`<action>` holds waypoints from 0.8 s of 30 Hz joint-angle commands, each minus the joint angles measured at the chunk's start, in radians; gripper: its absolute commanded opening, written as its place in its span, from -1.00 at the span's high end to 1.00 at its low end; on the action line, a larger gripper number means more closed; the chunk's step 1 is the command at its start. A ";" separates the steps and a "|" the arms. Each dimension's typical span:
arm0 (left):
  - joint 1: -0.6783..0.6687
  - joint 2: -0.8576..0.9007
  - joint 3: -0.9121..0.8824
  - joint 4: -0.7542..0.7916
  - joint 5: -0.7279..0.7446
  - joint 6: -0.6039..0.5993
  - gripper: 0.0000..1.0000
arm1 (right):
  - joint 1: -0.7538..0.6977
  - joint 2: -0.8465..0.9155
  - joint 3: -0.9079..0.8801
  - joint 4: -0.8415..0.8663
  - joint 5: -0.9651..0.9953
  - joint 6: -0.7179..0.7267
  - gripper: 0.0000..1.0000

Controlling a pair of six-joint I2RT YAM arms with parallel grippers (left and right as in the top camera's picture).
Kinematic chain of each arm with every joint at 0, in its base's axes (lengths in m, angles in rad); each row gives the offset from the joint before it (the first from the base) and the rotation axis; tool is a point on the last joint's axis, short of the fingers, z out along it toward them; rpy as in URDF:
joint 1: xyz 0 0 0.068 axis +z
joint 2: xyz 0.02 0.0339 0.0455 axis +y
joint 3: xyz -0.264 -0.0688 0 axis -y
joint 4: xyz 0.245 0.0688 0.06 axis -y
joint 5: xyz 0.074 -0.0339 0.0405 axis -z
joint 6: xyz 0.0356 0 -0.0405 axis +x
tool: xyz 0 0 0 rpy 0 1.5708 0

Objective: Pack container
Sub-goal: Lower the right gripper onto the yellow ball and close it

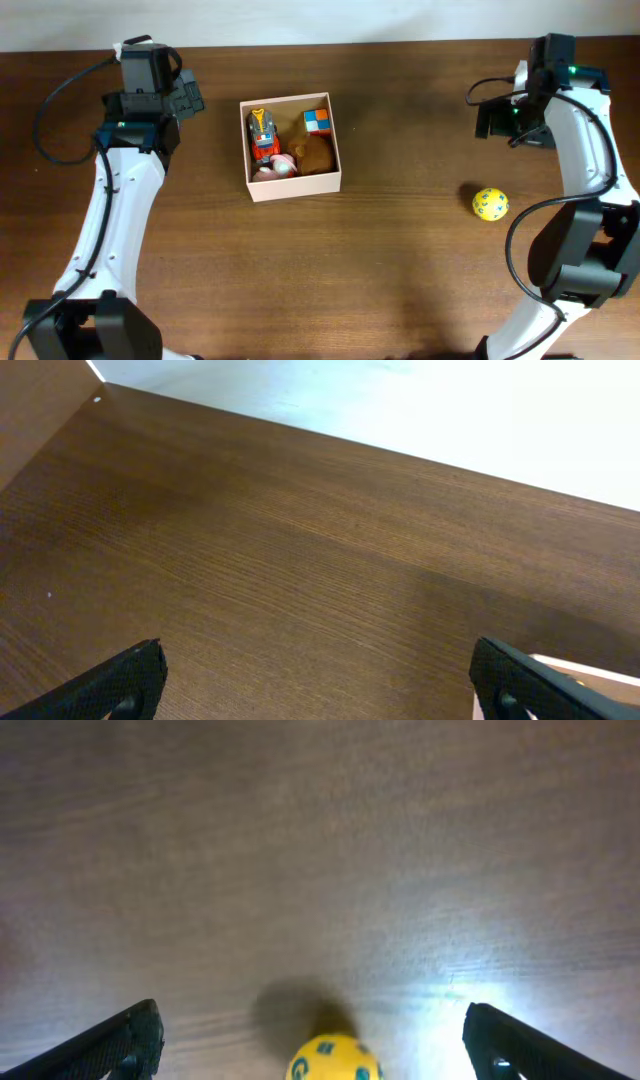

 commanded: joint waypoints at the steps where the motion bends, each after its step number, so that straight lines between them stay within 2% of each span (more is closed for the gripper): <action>1: 0.004 -0.012 0.009 0.000 -0.011 -0.013 -0.98 | -0.014 -0.022 0.018 -0.048 -0.002 0.106 -0.98; 13: 0.004 -0.012 0.009 0.000 -0.011 -0.013 -0.99 | -0.015 -0.022 -0.031 -0.199 0.028 0.129 -0.98; 24: 0.004 -0.012 0.009 -0.001 -0.011 -0.013 -0.99 | -0.015 -0.022 -0.207 -0.102 0.024 0.137 -0.98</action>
